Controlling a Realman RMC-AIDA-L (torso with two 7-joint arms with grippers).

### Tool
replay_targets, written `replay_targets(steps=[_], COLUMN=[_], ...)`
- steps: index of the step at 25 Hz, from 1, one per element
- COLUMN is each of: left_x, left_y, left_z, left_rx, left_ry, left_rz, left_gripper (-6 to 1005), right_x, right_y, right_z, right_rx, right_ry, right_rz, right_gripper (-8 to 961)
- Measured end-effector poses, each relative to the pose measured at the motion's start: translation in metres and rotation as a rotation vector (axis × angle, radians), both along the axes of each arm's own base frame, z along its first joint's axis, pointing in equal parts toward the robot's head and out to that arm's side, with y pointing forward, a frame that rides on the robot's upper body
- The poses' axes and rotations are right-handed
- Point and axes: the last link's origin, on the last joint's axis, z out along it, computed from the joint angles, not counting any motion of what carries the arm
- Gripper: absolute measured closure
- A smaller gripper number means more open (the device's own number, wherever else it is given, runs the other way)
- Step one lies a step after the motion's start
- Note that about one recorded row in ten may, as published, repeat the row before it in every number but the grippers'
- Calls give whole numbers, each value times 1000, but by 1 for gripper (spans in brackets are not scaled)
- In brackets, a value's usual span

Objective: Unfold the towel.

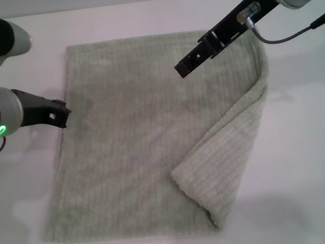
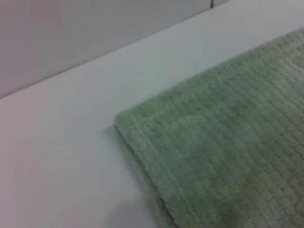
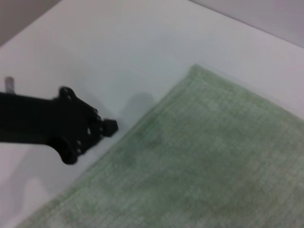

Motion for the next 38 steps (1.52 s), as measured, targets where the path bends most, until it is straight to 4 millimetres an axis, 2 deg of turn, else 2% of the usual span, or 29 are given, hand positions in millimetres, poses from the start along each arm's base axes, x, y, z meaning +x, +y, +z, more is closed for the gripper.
replay_targets(steps=[8,17,26,33,38], left_x=[1,-5,-5,-5,-4], left_y=[0,7,6,5,6], left_z=[-27,-35,-34,-34,-34], left_rx=[-53,-42,-37,-40,-39], left_ry=[3,4,1,0,0], left_rz=[-29,-30,-31,-29,-31], left_gripper=[1001,1001,1001,1001,1001], right_x=[2,7,8,17,14], right_y=[1,-3,-16,-23,-31], right_z=[-2,-6,-35,-66,-74], right_rx=[-10,-26,-79,-142,-174], right_ry=[13,8,-52,-67,-84], right_rz=[16,22,70,59,75], right_gripper=[146,146,145,149,151])
